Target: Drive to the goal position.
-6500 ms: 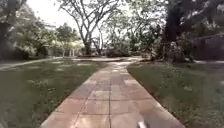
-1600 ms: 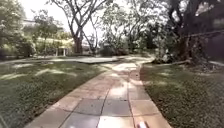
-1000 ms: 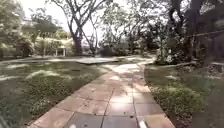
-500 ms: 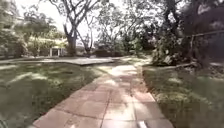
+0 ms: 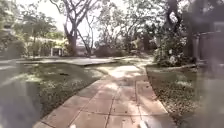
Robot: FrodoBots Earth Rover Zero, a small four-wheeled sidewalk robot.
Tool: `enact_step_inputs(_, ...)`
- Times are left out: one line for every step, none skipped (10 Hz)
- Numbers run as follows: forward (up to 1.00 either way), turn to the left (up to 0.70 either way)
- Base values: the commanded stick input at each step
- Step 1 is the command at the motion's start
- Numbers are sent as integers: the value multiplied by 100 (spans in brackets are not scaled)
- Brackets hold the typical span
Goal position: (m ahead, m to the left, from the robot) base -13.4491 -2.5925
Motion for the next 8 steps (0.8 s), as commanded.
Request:
enact_step_inputs(70, -17)
enact_step_inputs(70, 0)
enact_step_inputs(70, 0)
enact_step_inputs(70, 0)
enact_step_inputs(70, 0)
enact_step_inputs(70, 0)
enact_step_inputs(70, 0)
enact_step_inputs(70, 0)
